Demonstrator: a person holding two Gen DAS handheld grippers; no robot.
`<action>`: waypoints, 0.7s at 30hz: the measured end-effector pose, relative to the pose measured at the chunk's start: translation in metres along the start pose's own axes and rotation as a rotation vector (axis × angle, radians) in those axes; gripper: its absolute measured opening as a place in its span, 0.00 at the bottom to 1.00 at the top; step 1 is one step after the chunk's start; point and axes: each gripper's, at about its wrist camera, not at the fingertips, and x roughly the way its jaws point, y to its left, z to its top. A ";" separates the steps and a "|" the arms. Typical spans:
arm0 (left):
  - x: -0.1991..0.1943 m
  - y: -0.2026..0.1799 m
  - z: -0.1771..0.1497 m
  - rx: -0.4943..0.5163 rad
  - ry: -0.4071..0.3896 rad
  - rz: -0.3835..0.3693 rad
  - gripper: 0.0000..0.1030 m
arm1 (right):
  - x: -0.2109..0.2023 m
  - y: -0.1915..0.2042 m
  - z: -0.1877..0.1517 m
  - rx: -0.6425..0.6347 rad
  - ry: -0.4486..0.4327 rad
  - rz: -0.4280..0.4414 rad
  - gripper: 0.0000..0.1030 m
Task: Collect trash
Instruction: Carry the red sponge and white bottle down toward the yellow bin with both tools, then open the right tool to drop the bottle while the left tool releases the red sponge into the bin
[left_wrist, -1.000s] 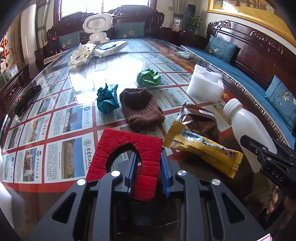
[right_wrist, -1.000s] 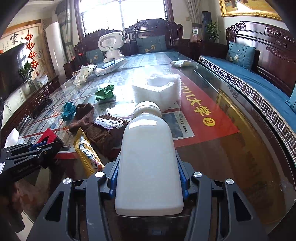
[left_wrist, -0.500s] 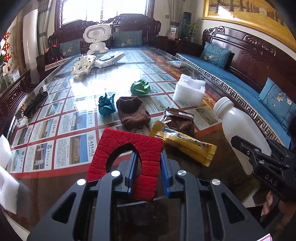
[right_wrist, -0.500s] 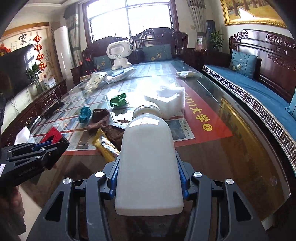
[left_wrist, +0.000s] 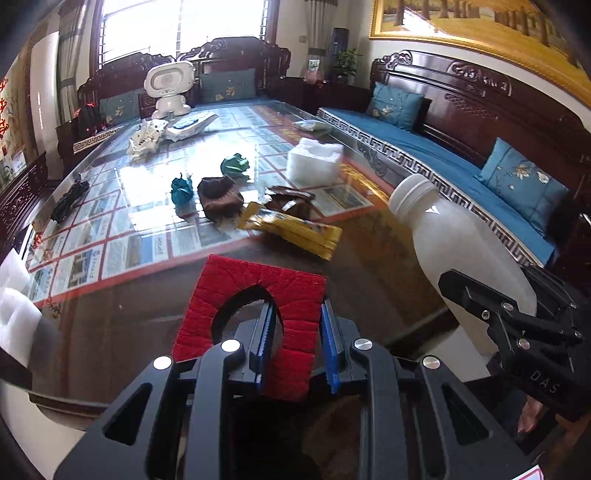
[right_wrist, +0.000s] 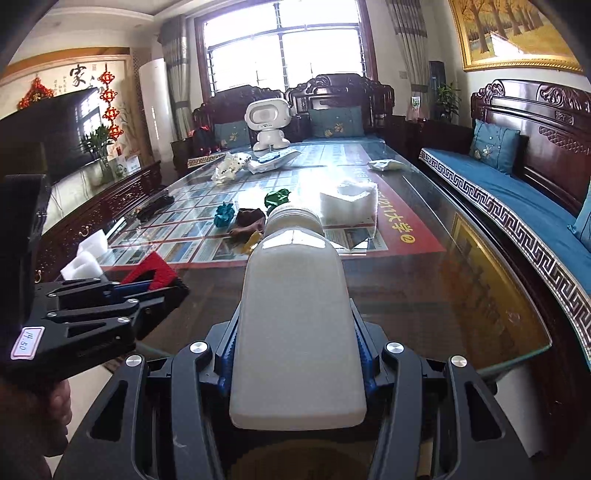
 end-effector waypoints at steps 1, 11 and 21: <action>-0.003 -0.005 -0.007 0.006 0.007 -0.013 0.24 | -0.005 0.001 -0.004 -0.003 0.001 0.002 0.48; -0.019 -0.043 -0.083 0.046 0.073 -0.090 0.24 | -0.053 0.017 -0.073 -0.041 0.070 -0.013 0.48; -0.007 -0.065 -0.147 0.087 0.164 -0.132 0.24 | -0.052 0.021 -0.155 -0.008 0.213 -0.044 0.48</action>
